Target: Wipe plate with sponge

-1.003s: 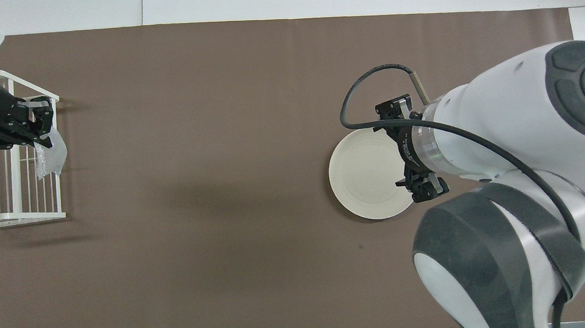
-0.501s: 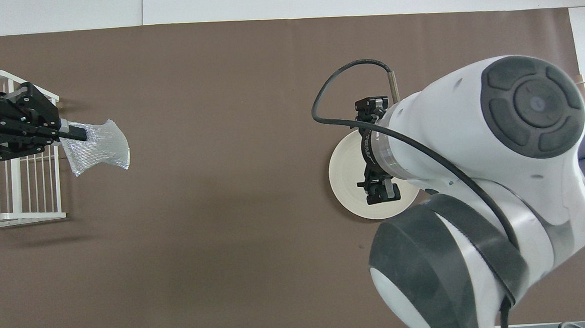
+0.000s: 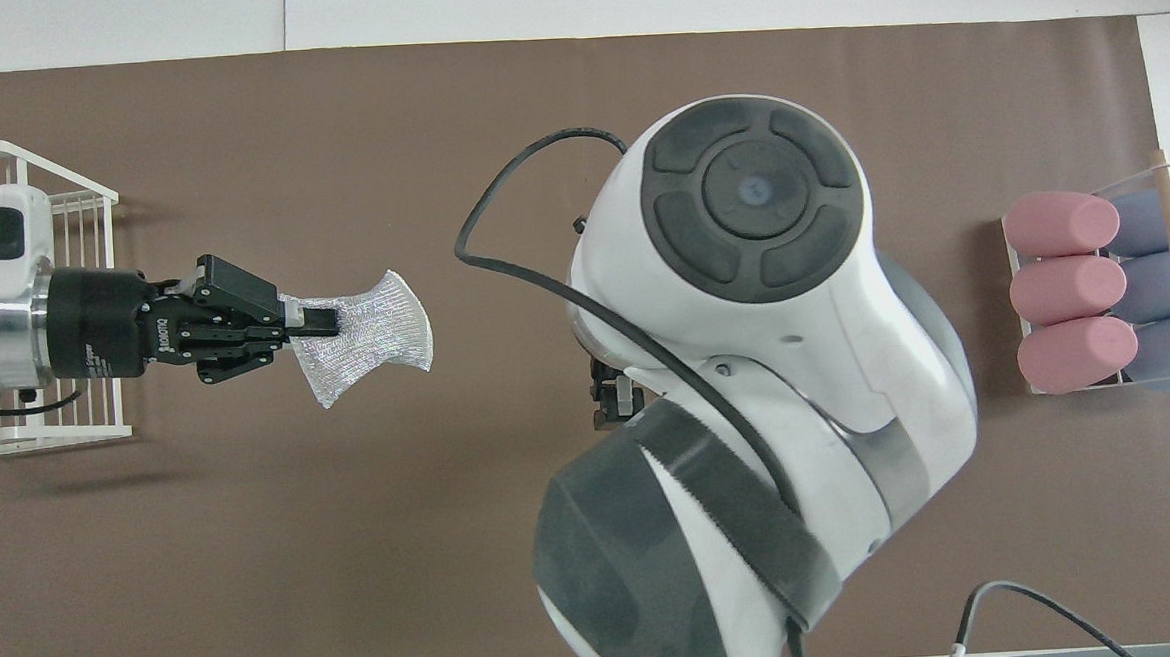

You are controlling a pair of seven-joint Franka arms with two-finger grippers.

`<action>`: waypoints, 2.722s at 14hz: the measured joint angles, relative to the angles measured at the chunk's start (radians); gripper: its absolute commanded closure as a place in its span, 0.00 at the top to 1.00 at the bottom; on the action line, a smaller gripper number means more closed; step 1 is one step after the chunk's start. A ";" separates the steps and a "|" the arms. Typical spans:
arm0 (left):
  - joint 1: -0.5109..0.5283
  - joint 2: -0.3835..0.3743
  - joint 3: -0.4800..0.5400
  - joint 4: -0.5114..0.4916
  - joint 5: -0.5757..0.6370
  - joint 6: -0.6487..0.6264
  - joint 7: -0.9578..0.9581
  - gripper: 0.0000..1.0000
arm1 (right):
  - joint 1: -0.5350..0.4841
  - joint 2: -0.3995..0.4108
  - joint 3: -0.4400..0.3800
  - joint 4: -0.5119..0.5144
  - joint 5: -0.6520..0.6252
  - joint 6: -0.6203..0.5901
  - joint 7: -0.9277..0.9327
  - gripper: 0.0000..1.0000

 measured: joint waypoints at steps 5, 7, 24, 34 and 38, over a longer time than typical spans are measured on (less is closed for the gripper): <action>-0.045 0.000 -0.001 -0.163 -0.244 0.007 0.249 0.00 | 0.116 0.031 0.003 0.032 -0.100 0.000 0.018 1.00; -0.069 0.000 -0.002 -0.190 -0.283 0.011 0.278 0.00 | 0.130 0.031 0.003 0.032 -0.103 0.000 0.018 1.00; -0.100 -0.002 -0.004 -0.202 -0.313 0.011 0.283 0.00 | 0.146 0.063 -0.001 -0.001 -0.105 0.104 -0.069 0.91; -0.110 -0.003 -0.004 -0.202 -0.314 0.011 0.285 0.00 | 0.143 0.063 -0.004 -0.002 -0.058 0.126 -0.070 0.00; -0.111 -0.005 -0.004 -0.204 -0.314 0.010 0.285 0.07 | 0.126 0.063 -0.011 -0.005 0.012 0.130 -0.070 0.00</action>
